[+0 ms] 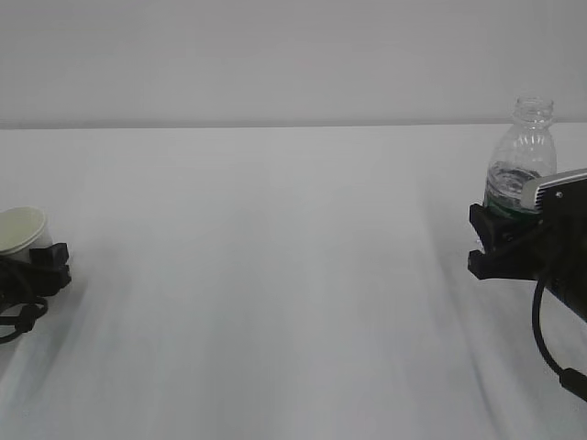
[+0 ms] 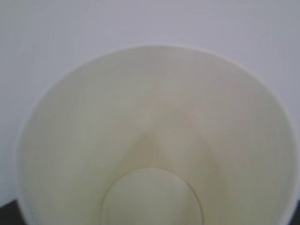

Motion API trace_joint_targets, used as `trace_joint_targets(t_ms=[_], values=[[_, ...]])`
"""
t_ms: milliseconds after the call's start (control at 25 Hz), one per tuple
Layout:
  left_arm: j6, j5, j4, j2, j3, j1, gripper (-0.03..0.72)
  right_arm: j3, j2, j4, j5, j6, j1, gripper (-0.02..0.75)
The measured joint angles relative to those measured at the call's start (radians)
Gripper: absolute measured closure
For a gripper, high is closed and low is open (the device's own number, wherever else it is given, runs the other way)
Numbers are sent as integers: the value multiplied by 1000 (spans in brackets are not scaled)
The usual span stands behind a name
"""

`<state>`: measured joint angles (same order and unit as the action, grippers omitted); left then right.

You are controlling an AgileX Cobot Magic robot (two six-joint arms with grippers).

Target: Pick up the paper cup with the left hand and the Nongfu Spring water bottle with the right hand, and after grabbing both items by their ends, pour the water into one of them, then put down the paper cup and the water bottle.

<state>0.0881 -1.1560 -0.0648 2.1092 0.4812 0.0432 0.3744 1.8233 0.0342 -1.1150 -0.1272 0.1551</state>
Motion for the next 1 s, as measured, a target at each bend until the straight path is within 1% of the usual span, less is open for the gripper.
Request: trace_joint_targets(t_ms=[120, 440, 560, 880, 1000], values=[[0, 0, -2, 0, 0, 0, 167, 0, 0, 0, 0, 0, 0, 339], [0, -2, 8, -1, 0, 0, 191, 0, 0, 0, 0, 0, 0, 339], [0, -4, 26, -1, 0, 0, 207, 0, 0, 0, 0, 0, 0, 339], [0, -4, 57, -2, 0, 0, 214, 0, 0, 0, 0, 0, 0, 339], [0, -4, 96, -2, 0, 0, 214, 0, 0, 0, 0, 0, 0, 340]])
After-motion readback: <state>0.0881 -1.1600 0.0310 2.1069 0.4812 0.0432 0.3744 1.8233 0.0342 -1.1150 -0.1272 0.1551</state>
